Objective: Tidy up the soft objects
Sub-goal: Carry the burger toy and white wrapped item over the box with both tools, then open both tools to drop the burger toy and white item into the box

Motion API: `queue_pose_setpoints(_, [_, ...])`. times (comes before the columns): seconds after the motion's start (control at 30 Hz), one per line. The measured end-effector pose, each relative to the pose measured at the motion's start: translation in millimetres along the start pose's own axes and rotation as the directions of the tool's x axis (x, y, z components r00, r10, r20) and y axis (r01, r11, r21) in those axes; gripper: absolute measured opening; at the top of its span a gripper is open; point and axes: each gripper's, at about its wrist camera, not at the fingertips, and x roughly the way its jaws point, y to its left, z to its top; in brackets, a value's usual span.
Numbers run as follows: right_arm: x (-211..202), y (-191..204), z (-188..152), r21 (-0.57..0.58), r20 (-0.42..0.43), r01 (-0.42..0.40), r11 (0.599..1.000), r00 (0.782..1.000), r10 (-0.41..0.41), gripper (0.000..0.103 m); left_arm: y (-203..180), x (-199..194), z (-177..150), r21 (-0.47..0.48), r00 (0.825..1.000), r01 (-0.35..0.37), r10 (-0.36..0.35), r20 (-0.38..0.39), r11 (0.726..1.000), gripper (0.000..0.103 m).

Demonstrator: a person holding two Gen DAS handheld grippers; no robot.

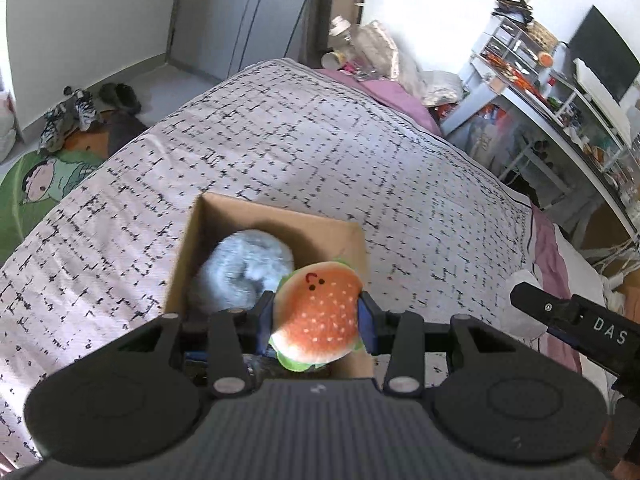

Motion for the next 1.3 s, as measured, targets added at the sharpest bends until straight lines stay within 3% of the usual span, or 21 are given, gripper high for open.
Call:
queue_pose_setpoints(0.33, [19,42,-1,-0.069,-0.023,-0.033,0.997,0.999,0.032,0.043,25,22,-1,-0.059,0.998,0.031,-0.034,-0.049,0.998,0.043])
queue_pose_setpoints(0.53, [30,59,2,-0.087,-0.036,-0.056,0.995,0.998,0.053,0.043,33,37,-1,-0.104,0.994,0.041,-0.051,-0.096,0.994,0.054])
queue_pose_setpoints(0.73, [42,70,-1,-0.083,-0.061,-0.071,0.994,0.996,0.066,0.043,44,38,4,-0.118,0.994,0.06,-0.07,-0.087,0.991,0.059])
queue_pose_setpoints(1.0, [51,81,-2,-0.078,-0.085,-0.093,0.993,0.993,0.086,0.043,56,33,11,-0.124,0.997,0.03,-0.039,-0.069,0.992,0.059])
queue_pose_setpoints(1.1, [54,82,-3,-0.045,-0.106,-0.126,0.991,0.987,0.121,0.05,59,32,11,-0.122,0.997,0.018,-0.027,-0.074,0.992,0.059])
queue_pose_setpoints(1.17, [54,79,-3,-0.017,-0.112,-0.14,0.99,0.984,0.137,0.068,61,30,11,-0.124,0.997,0.011,-0.021,-0.076,0.992,0.059])
queue_pose_setpoints(1.3, [46,72,-2,-0.009,-0.096,-0.126,0.992,0.988,0.124,0.07,61,26,12,-0.116,0.997,-0.004,-0.005,-0.076,0.993,0.059])
